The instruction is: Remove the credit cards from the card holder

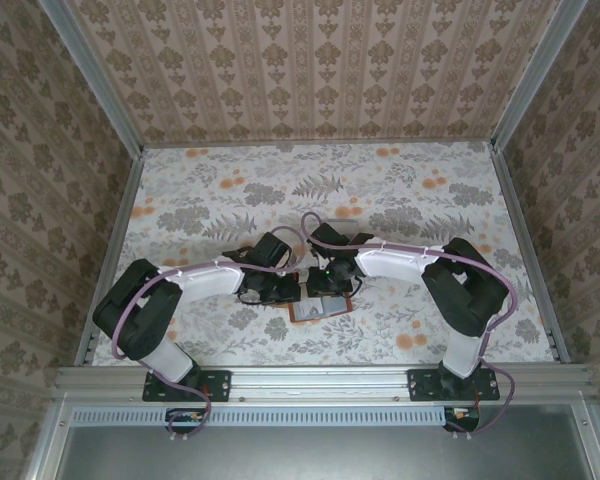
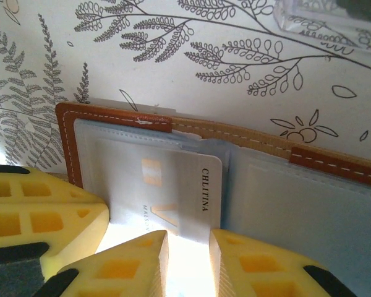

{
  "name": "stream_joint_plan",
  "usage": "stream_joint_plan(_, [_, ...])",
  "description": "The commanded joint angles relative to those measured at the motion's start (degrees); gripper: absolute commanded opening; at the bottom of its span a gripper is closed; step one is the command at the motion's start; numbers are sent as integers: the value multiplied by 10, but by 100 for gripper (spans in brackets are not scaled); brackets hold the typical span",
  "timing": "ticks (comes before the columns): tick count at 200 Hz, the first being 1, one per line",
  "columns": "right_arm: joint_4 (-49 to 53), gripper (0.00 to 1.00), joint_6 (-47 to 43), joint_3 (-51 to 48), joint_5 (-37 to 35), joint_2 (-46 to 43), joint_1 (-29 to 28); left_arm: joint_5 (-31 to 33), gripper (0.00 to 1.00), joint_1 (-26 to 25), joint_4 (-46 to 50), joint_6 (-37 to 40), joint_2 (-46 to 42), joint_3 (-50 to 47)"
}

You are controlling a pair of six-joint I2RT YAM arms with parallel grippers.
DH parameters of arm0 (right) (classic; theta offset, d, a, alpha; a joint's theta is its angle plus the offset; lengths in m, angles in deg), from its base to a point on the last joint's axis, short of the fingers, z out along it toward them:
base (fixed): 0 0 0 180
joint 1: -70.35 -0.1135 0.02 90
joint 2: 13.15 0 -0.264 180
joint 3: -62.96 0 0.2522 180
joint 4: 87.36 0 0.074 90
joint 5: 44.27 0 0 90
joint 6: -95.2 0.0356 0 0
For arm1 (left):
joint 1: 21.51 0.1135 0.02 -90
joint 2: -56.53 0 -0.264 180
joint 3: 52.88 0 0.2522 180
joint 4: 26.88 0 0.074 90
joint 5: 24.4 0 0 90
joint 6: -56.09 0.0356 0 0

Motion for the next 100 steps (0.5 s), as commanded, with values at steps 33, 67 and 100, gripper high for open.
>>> stream_joint_plan(33, [10,26,1,-5,6,-36,4,11,4,3,32,17,-6,20])
stream_joint_plan(67, [11,26,-1,-10,6,-32,9,8,4,2,38,16,-11,30])
stream_joint_plan(100, [7,26,-3,-15,10,-27,14,1,4,-7,34,10,-13,36])
